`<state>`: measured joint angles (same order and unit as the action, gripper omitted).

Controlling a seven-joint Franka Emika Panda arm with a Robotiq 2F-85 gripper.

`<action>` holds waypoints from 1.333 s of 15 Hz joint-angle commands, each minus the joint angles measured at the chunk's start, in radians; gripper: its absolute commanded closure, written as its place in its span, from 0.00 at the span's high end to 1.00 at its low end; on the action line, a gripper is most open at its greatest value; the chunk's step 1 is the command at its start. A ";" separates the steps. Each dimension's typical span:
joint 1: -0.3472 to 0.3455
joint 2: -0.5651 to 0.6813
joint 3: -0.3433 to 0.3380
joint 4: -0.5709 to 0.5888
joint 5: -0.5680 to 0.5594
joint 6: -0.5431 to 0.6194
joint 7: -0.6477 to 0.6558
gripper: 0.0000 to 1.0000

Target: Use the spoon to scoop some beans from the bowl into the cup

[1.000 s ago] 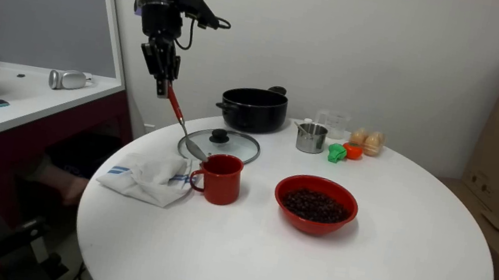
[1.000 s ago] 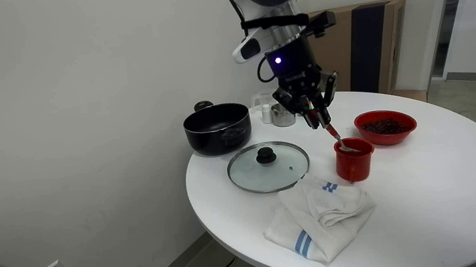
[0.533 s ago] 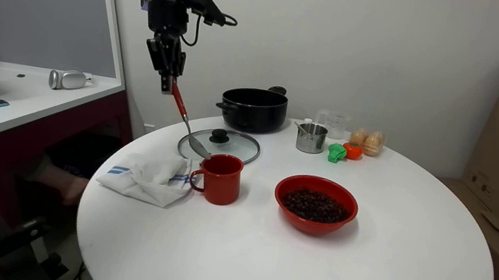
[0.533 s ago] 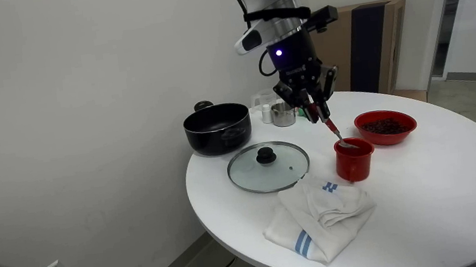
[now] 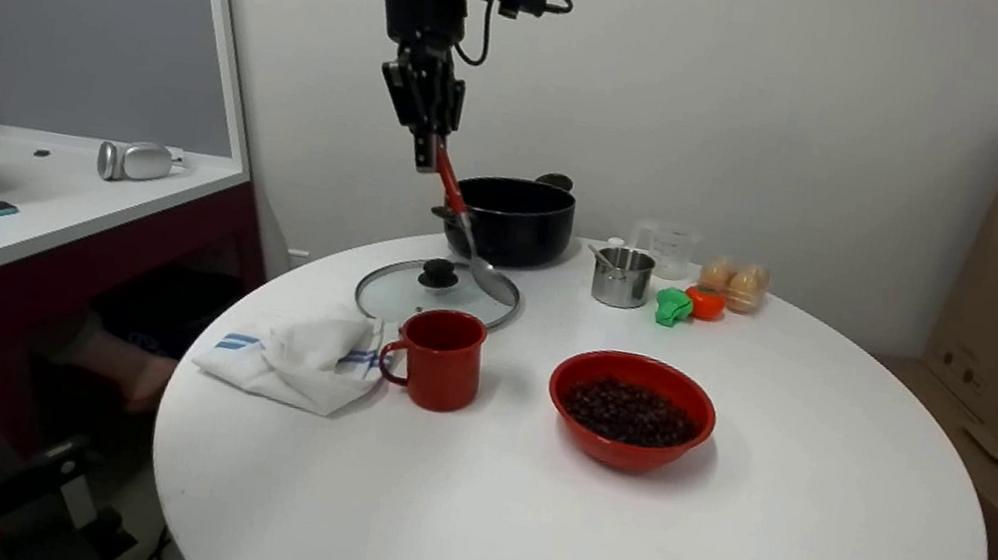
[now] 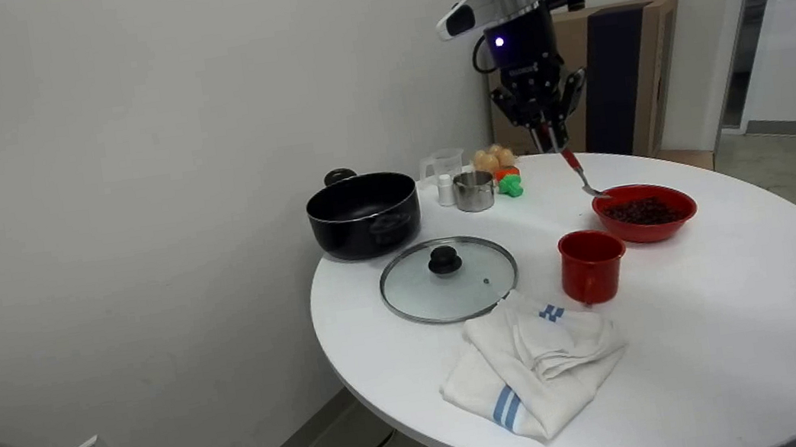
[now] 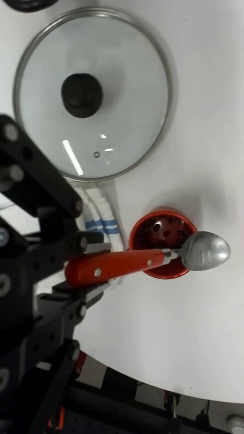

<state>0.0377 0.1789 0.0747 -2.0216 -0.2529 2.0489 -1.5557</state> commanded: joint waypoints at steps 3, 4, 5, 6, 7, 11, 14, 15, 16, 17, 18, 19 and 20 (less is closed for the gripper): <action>-0.047 0.093 -0.079 0.080 -0.131 0.073 0.142 0.05; -0.053 0.118 -0.089 0.099 -0.142 0.079 0.166 0.05; -0.061 0.142 -0.093 0.117 -0.141 0.079 0.174 0.05; -0.068 0.166 -0.093 0.138 -0.132 0.074 0.171 0.05; -0.075 0.191 -0.090 0.158 -0.118 0.068 0.155 0.05; -0.098 0.291 -0.073 0.239 -0.072 0.059 0.111 0.05; -0.106 0.362 -0.069 0.289 -0.052 0.060 0.122 0.05; -0.111 0.383 -0.069 0.301 -0.044 0.064 0.124 0.05; -0.114 0.401 -0.070 0.309 -0.038 0.067 0.127 0.05; -0.119 0.417 -0.071 0.318 -0.033 0.069 0.130 0.05; -0.123 0.433 -0.072 0.326 -0.029 0.070 0.133 0.05; -0.128 0.446 -0.074 0.331 -0.027 0.073 0.136 0.05; -0.133 0.458 -0.076 0.335 -0.028 0.073 0.139 0.05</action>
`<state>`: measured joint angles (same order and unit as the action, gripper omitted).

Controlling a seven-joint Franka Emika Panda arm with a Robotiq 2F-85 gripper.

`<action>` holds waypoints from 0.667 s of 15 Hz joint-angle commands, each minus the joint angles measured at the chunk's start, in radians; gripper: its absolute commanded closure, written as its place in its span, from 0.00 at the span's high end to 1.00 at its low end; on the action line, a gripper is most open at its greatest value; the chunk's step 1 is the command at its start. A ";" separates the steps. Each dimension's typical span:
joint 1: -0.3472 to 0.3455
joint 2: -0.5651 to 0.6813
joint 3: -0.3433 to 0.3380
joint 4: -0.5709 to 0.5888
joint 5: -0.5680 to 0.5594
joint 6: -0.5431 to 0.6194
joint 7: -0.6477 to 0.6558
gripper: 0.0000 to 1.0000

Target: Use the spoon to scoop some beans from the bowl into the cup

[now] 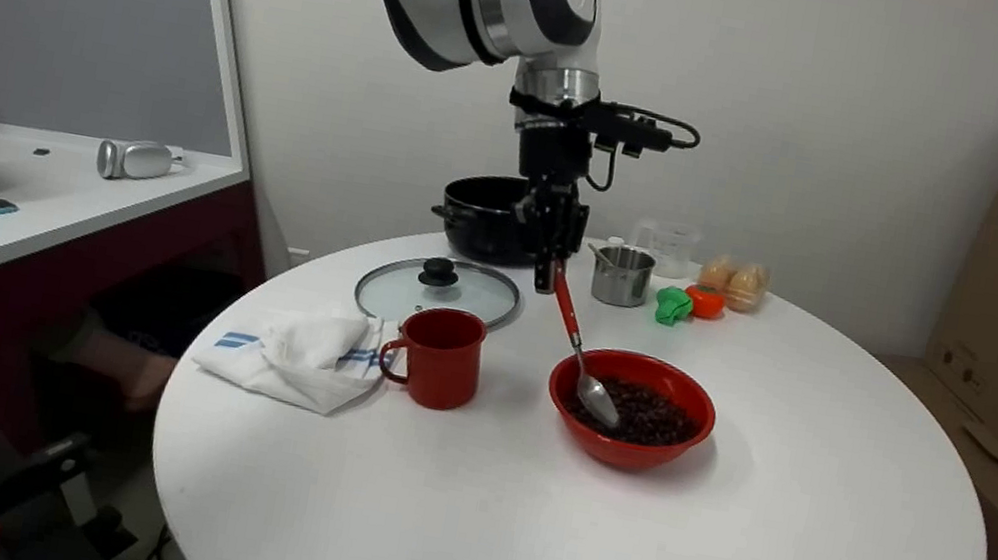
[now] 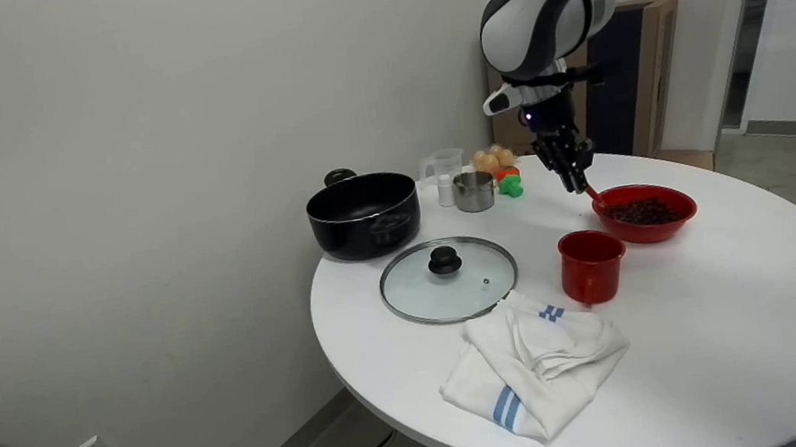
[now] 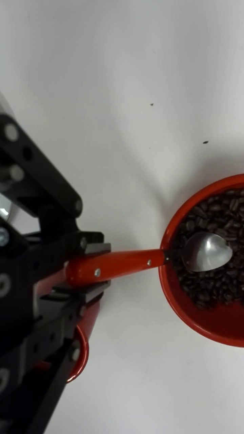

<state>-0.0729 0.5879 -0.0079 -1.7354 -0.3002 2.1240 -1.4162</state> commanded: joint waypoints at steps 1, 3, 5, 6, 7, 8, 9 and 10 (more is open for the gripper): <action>-0.027 0.058 0.004 0.051 0.016 0.000 0.003 0.05; -0.030 0.068 -0.005 0.047 0.002 0.009 0.019 0.05; -0.033 0.069 -0.013 0.038 -0.005 0.011 0.033 0.45; -0.034 0.068 -0.016 0.035 -0.007 0.012 0.039 0.46; -0.034 0.068 -0.018 0.033 -0.009 0.012 0.045 0.53; -0.035 0.068 -0.020 0.031 -0.011 0.011 0.051 0.59; -0.035 0.069 -0.023 0.032 -0.013 0.010 0.055 0.66; -0.035 0.068 -0.025 0.030 -0.014 0.008 0.060 0.74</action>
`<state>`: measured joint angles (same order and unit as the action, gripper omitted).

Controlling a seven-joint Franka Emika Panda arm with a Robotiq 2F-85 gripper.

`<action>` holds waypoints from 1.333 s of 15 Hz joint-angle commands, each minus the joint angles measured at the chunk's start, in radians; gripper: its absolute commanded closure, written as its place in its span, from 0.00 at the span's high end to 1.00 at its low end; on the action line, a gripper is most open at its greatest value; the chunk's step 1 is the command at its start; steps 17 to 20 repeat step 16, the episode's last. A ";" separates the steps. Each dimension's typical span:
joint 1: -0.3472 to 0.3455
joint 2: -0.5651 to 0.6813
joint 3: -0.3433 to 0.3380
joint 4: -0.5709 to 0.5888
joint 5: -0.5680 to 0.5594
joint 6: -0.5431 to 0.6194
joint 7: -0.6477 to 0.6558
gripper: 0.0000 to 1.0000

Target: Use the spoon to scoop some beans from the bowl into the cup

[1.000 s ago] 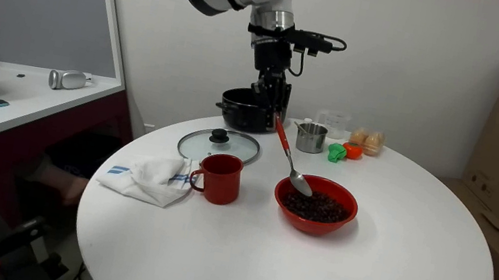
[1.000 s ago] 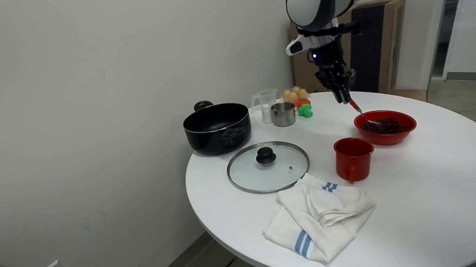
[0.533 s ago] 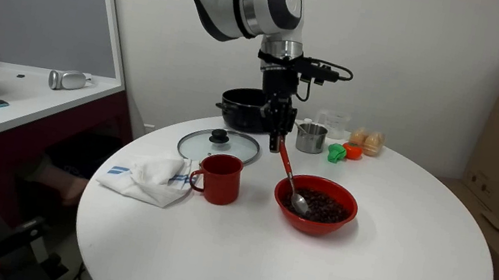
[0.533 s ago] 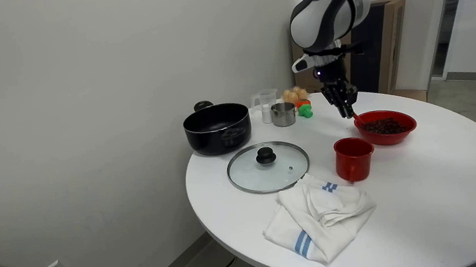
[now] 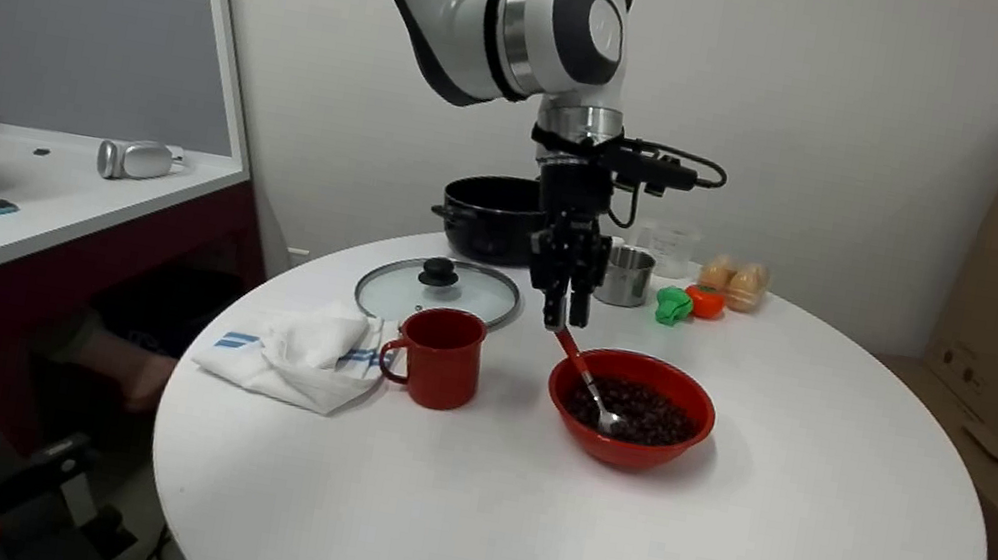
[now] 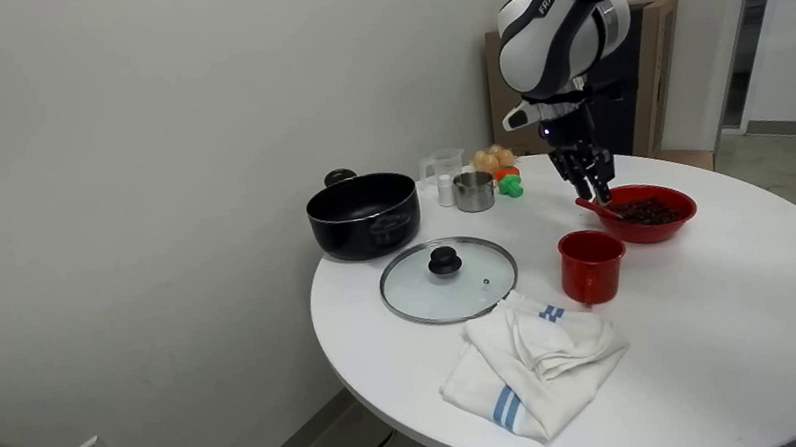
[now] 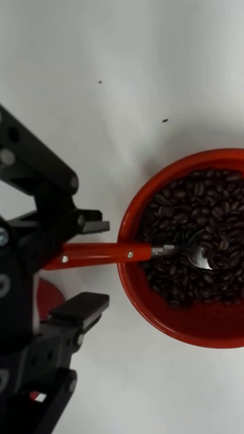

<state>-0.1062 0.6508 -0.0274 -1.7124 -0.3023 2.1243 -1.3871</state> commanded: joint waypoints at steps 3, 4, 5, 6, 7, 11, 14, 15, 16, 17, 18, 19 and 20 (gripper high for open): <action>0.013 -0.039 -0.021 -0.033 -0.026 0.014 0.101 0.95; 0.023 -0.075 -0.031 -0.059 -0.029 0.014 0.166 0.99; 0.024 -0.103 -0.034 -0.080 -0.029 0.023 0.217 1.00; 0.025 -0.143 -0.033 -0.103 -0.023 0.021 0.270 1.00; 0.028 -0.173 -0.035 -0.116 -0.025 0.014 0.321 1.00; 0.004 -0.183 -0.012 -0.086 -0.020 -0.011 0.385 1.00; 0.006 -0.264 -0.014 -0.143 -0.018 -0.018 0.447 1.00; 0.007 -0.271 -0.014 -0.151 -0.018 -0.017 0.452 1.00; 0.007 -0.272 -0.014 -0.157 -0.018 -0.017 0.454 1.00; 0.007 -0.272 -0.014 -0.157 -0.018 -0.017 0.454 1.00; 0.007 -0.272 -0.014 -0.157 -0.018 -0.017 0.454 1.00; 0.007 -0.272 -0.014 -0.157 -0.018 -0.017 0.454 1.00; 0.007 -0.272 -0.014 -0.157 -0.018 -0.017 0.454 1.00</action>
